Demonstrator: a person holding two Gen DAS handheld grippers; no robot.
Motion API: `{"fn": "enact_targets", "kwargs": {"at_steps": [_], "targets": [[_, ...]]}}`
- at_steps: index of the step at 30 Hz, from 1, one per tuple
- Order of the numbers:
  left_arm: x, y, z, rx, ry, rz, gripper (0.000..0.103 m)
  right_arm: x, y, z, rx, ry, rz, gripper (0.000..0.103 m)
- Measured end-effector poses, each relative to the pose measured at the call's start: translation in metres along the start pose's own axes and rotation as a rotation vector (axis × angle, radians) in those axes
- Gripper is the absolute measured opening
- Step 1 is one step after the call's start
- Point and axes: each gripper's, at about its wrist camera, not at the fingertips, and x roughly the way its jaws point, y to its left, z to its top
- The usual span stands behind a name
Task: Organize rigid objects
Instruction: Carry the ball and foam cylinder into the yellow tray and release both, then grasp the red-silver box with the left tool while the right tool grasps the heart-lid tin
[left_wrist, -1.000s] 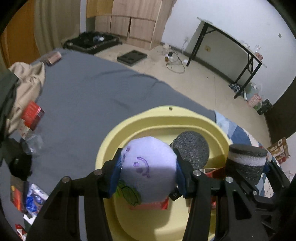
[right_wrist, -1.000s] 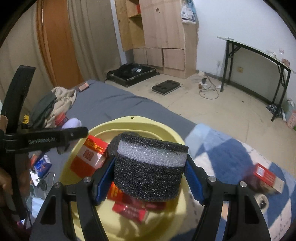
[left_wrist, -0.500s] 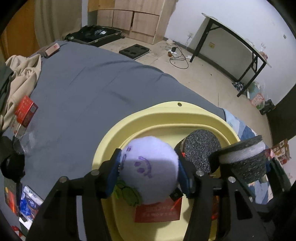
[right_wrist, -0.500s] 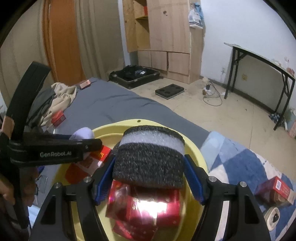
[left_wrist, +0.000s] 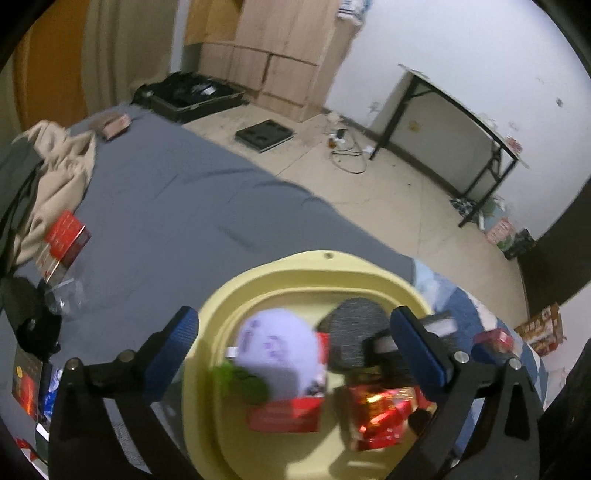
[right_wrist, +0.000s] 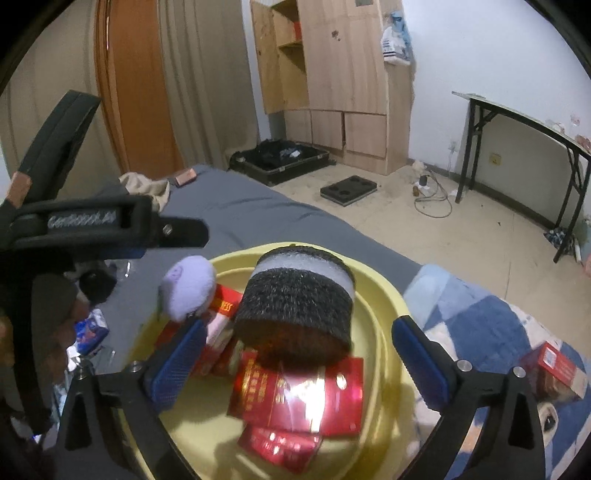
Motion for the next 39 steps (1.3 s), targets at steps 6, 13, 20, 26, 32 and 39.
{"fn": "enact_targets", "kwargs": {"at_steps": [6, 13, 20, 26, 32, 39], "targets": [[-0.019, -0.048, 0.001, 0.101, -0.019, -0.046, 0.103, -0.052, -0.017, -0.03, 0.055, -0.073, -0.041, 0.103], [-0.022, -0.14, -0.009, 0.207, 0.031, -0.168, 0.103, -0.111, -0.079, -0.091, 0.177, -0.12, -0.251, 0.103], [0.022, -0.251, -0.035, 0.423, 0.205, -0.246, 0.103, -0.108, -0.144, -0.127, 0.342, -0.111, -0.393, 0.103], [0.074, -0.29, -0.037, 0.502, 0.302, -0.196, 0.103, -0.082, -0.151, -0.121, 0.298, -0.11, -0.381, 0.103], [0.109, -0.301, -0.038, 0.531, 0.393, -0.217, 0.103, -0.046, -0.165, -0.117, 0.295, -0.064, -0.37, 0.103], [0.132, -0.289, -0.045, 0.481, 0.451, -0.248, 0.101, -0.01, -0.172, -0.105, 0.275, 0.007, -0.391, 0.074]]}}
